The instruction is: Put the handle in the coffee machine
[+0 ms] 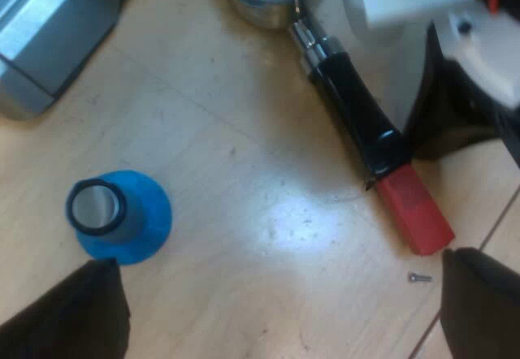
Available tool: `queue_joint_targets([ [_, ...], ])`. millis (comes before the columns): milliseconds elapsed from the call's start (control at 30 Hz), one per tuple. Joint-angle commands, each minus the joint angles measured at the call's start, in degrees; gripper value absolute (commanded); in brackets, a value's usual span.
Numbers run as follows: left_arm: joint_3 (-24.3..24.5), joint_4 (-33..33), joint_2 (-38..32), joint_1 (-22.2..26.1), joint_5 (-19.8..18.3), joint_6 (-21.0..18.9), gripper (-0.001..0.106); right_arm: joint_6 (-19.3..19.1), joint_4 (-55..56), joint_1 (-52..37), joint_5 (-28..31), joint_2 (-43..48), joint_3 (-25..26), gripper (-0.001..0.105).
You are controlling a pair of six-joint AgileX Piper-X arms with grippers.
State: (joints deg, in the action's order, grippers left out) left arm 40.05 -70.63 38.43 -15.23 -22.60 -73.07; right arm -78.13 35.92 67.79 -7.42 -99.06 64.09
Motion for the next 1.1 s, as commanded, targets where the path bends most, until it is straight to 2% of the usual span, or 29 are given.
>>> queue_joint_targets([
  [33,2.29,-0.84,-0.40,0.98,0.05,0.09,0.080,1.65,-2.06,0.38,-0.61,-1.08,0.47,0.000],
  [333,8.41,-2.41,-0.40,1.28,0.05,0.09,0.080,1.95,-12.30,0.38,1.27,-1.20,0.47,0.000],
  [533,9.09,-2.88,-0.40,1.44,0.05,0.09,0.080,1.95,-17.87,0.38,3.48,-1.20,0.47,0.000],
  [700,9.09,-3.28,-0.40,1.44,0.05,0.21,0.080,2.31,-14.01,0.43,4.29,0.60,0.47,0.000],
  [1100,9.09,-3.28,-6.65,1.44,-0.35,0.34,0.080,1.10,1.76,0.43,16.82,12.77,0.47,0.000],
])
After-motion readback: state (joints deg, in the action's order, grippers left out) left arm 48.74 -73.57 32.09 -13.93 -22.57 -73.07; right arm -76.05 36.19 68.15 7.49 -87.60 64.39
